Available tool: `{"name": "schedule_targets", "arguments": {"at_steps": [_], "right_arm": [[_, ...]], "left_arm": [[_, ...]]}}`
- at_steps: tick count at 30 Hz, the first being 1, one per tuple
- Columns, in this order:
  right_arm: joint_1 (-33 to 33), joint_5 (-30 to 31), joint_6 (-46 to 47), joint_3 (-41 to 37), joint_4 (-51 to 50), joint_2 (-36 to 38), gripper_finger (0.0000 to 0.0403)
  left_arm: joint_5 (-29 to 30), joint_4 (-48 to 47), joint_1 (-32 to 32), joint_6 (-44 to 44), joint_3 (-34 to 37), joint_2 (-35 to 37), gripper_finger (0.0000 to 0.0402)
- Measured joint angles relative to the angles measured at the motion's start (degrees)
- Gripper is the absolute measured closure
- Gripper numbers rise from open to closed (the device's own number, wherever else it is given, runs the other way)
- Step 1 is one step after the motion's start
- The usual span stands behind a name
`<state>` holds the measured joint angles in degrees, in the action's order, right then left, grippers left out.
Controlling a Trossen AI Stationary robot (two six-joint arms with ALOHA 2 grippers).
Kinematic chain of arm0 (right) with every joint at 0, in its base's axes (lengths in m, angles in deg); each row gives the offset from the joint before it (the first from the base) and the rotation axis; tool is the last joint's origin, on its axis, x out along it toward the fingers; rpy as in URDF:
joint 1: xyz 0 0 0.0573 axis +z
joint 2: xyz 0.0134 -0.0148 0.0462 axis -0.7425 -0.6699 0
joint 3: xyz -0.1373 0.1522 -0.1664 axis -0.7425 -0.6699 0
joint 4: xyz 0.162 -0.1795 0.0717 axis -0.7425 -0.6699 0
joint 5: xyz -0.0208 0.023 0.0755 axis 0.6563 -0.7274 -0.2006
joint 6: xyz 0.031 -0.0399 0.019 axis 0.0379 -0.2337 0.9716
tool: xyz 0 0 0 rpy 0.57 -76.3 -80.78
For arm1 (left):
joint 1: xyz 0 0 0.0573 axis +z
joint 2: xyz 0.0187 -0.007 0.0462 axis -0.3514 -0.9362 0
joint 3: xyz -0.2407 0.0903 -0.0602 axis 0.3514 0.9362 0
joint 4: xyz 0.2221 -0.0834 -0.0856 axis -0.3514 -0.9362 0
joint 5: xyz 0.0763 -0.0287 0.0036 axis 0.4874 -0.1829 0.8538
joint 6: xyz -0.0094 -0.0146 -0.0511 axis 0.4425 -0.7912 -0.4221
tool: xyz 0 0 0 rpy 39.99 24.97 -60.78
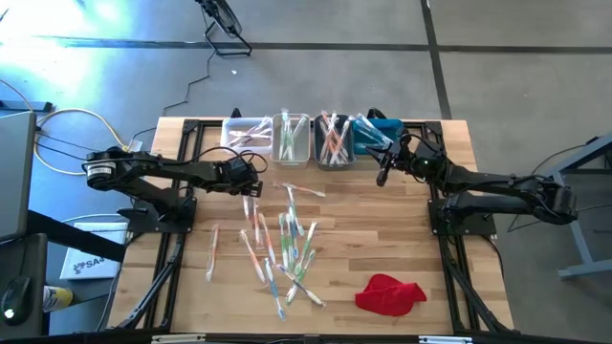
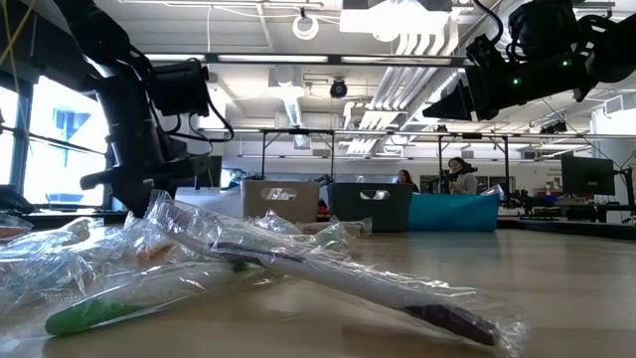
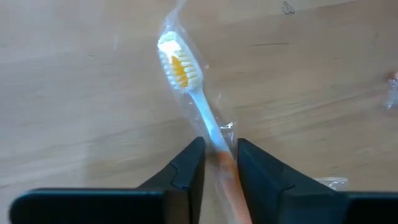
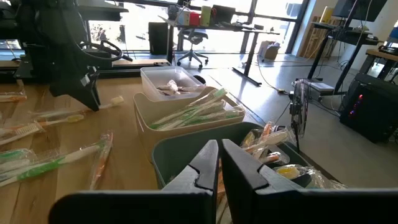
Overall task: Pick & Place Toothbrushes
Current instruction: Put the orange toothbrush into the dark green bin
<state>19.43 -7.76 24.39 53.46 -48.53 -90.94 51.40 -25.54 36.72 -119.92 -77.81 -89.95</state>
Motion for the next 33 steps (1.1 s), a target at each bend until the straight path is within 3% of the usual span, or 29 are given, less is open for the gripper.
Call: {"name": "schedule_targets", "arguments": {"at_steps": [15, 25, 33], "right_arm": [[0.0, 0.0, 0.0, 0.0, 0.0, -0.01, 0.0391], [0.0, 0.0, 0.0, 0.0, -0.02, -0.01, 0.0391], [0.0, 0.0, 0.0, 0.0, -0.02, 0.0, 0.0391]], "left_arm": [[0.39, 0.85, -0.02, 0.92, 0.08, 0.0, 0.038], [0.13, 0.79, -0.02, 2.59, 0.06, 0.64, 0.0384], [1.07, 0.59, -0.02, 7.23, 0.08, 6.13, 0.0384]]}}
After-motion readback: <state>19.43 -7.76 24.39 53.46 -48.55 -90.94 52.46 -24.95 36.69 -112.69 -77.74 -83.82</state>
